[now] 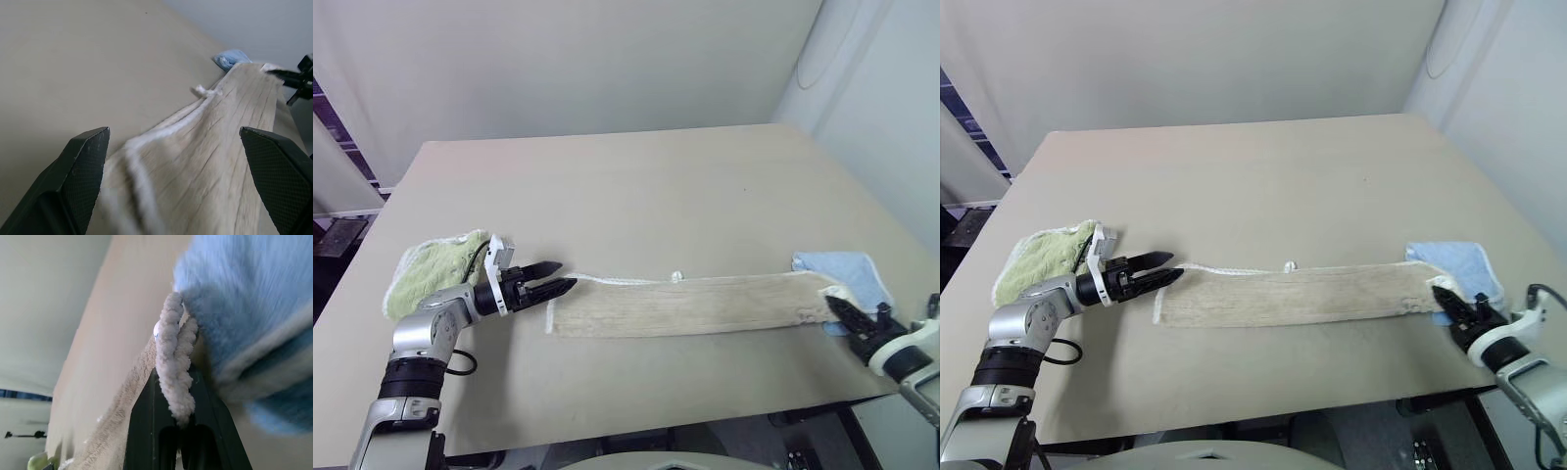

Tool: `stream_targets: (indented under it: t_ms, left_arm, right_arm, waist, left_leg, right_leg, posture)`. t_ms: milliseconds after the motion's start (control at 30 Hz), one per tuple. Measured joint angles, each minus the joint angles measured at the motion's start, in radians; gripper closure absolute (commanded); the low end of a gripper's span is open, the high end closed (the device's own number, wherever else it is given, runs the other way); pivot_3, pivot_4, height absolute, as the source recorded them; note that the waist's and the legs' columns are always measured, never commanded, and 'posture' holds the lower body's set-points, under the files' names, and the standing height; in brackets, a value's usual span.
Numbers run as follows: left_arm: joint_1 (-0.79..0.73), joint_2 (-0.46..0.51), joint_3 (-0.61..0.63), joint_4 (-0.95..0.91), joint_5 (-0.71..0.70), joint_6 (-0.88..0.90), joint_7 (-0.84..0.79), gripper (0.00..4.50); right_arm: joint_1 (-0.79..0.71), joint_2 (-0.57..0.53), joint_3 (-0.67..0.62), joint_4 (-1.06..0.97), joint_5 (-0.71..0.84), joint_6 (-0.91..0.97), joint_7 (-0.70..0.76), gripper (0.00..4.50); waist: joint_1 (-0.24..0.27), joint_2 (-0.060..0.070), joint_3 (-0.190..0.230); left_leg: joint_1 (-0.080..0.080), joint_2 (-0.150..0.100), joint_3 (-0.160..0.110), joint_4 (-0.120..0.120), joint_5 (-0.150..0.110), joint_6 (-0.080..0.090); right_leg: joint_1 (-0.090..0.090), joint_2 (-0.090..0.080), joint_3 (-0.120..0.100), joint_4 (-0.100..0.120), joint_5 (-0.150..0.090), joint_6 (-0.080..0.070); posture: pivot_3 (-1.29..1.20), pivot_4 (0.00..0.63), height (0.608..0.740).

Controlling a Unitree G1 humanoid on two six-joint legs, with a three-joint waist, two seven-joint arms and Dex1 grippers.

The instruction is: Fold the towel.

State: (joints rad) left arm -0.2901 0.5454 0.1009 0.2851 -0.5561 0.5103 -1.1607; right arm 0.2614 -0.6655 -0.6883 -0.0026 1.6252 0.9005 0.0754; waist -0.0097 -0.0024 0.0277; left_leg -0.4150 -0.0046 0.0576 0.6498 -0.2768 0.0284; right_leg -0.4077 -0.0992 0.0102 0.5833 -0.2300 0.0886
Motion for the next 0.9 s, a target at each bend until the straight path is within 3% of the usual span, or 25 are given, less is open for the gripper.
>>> stream_targets:
  t_ms: [167,400,667,833,900]
  left_arm:
    - [0.002,0.0,0.0,0.003,0.002,-0.017,-0.008,0.0]
    - [0.008,-0.003,0.0,0.041,0.016,-0.058,-0.025,0.0]
    - [-0.017,-0.007,-0.001,0.07,0.028,-0.065,-0.035,0.0]
    - [-0.078,-0.007,-0.001,0.092,0.036,-0.062,-0.032,0.0]
    - [-0.094,-0.011,-0.001,0.096,0.039,-0.062,-0.029,0.0]
  right_arm:
    - [0.011,-0.042,0.035,-0.237,-0.081,0.027,0.107,4.47]
    - [-0.074,-0.044,0.233,-0.477,-0.192,0.02,0.155,4.47]
    - [-0.176,0.039,0.517,-0.478,-0.311,0.064,0.094,4.47]
    - [-0.187,0.08,0.6,-0.427,-0.385,0.077,0.089,4.47]
    - [-0.188,0.089,0.603,-0.42,-0.398,0.078,0.094,3.99]
  waist:
    - [-0.002,0.004,0.0]
    - [0.0,0.003,0.001]
    - [0.0,0.0,0.002]
    - [0.001,0.0,0.002]
    - [0.0,0.0,0.002]
  left_leg:
    - [0.004,0.0,0.0,0.0,0.0,0.0]
    - [0.005,0.0,0.0,0.005,0.0,0.0]
    - [0.004,0.0,0.0,0.012,0.0,0.0]
    - [0.004,0.0,0.0,0.012,-0.002,-0.003]
    - [0.004,0.0,0.0,0.012,-0.002,-0.003]
  right_leg:
    - [0.002,0.002,0.001,0.003,0.0,0.001]
    - [0.002,0.003,0.0,0.008,-0.001,0.002]
    - [0.001,0.001,0.001,0.011,-0.002,0.003]
    - [0.0,0.0,0.001,0.012,-0.002,0.003]
    - [0.0,0.0,0.001,0.012,-0.002,0.003]
  posture:
    - [0.0,0.0,0.74]
    - [0.0,0.0,0.74]
    - [0.0,0.0,0.74]
    - [0.0,0.0,0.74]
    - [0.0,0.0,0.74]
